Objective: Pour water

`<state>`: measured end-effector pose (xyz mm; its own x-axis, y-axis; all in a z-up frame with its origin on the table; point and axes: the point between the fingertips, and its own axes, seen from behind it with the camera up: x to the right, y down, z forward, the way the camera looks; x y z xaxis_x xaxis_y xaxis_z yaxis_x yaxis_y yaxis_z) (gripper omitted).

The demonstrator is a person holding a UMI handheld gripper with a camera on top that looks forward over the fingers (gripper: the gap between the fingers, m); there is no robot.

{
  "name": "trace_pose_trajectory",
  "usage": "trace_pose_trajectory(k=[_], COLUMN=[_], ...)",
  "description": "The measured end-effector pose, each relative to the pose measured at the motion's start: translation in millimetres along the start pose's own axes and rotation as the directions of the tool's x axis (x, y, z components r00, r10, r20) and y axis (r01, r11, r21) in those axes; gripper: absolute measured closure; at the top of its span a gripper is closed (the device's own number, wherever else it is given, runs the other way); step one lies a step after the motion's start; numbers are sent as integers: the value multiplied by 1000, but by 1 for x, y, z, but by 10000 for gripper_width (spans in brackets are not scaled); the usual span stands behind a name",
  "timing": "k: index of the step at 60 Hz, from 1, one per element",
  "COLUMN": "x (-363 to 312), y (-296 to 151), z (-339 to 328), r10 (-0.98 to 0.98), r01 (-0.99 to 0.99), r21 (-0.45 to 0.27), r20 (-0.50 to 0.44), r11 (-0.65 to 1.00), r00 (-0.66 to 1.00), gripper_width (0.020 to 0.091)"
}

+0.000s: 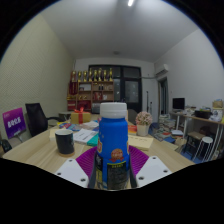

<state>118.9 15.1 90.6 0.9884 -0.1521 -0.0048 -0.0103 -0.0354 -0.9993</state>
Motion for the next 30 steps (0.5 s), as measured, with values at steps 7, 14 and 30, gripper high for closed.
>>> trace_pose_trajectory(k=[7,14,30], x=[6,10,-25], y=[-16,-74,-147], z=[15,39,88], r10=[-188,-594,-972], r01=[188,602,995], r21=[9,55,-34], r20=[-23,-110,-214], r11=[982,797,-96], r00=[982,797,-101], gripper_width=[628,627,629])
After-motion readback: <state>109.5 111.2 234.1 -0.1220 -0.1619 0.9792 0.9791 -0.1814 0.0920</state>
